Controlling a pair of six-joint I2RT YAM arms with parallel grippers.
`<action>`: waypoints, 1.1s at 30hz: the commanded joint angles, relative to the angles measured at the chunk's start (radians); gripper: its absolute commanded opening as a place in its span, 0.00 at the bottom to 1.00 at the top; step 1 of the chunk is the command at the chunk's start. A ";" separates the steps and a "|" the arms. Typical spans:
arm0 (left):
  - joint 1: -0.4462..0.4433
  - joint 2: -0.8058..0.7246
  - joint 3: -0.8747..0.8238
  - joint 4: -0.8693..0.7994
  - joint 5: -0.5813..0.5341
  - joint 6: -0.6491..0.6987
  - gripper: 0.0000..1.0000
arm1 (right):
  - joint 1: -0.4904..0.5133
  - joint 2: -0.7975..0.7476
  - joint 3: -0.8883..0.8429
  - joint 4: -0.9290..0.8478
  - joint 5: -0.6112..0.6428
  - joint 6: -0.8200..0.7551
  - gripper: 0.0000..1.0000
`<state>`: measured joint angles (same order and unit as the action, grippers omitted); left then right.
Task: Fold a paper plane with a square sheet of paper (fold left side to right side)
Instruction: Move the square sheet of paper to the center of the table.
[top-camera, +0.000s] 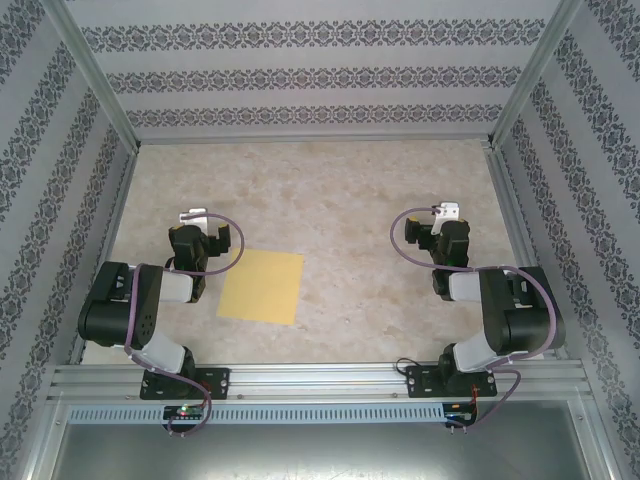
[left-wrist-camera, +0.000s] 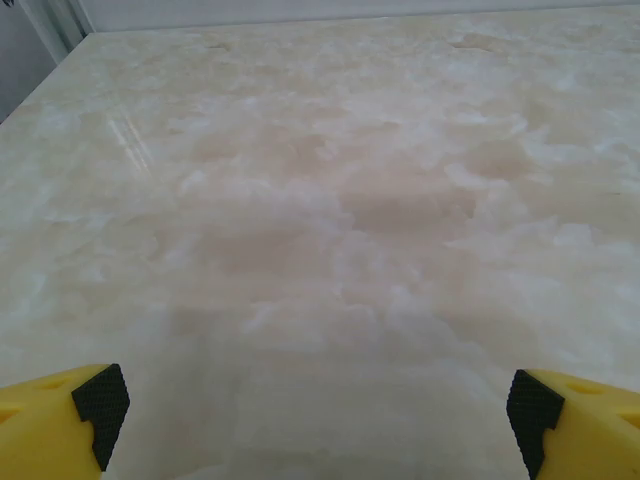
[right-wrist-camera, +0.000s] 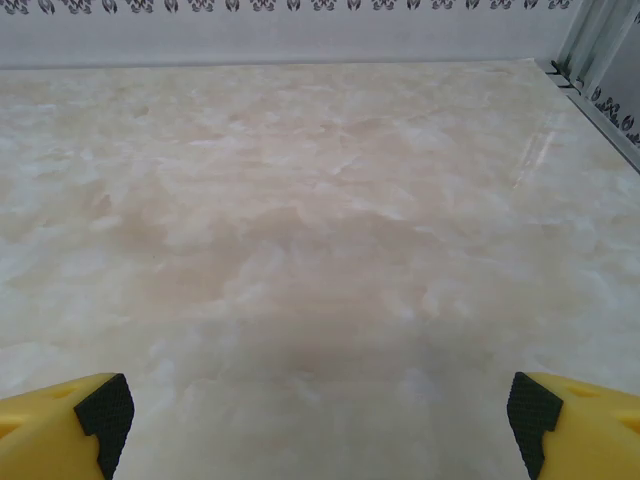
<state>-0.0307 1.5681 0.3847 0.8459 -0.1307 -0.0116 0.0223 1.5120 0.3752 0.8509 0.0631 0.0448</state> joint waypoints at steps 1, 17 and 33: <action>0.010 -0.007 0.010 0.014 0.013 -0.019 1.00 | 0.006 -0.006 0.009 0.037 0.012 -0.013 0.98; 0.010 -0.008 0.013 0.012 0.013 -0.021 1.00 | 0.002 -0.005 0.011 0.033 0.004 -0.009 0.98; -0.003 -0.459 0.210 -0.751 0.042 -0.253 1.00 | 0.010 -0.460 0.069 -0.532 0.031 0.159 0.98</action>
<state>-0.0315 1.1683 0.5217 0.4072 -0.1226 -0.1112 0.0227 1.1103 0.4072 0.5465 0.1139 0.1150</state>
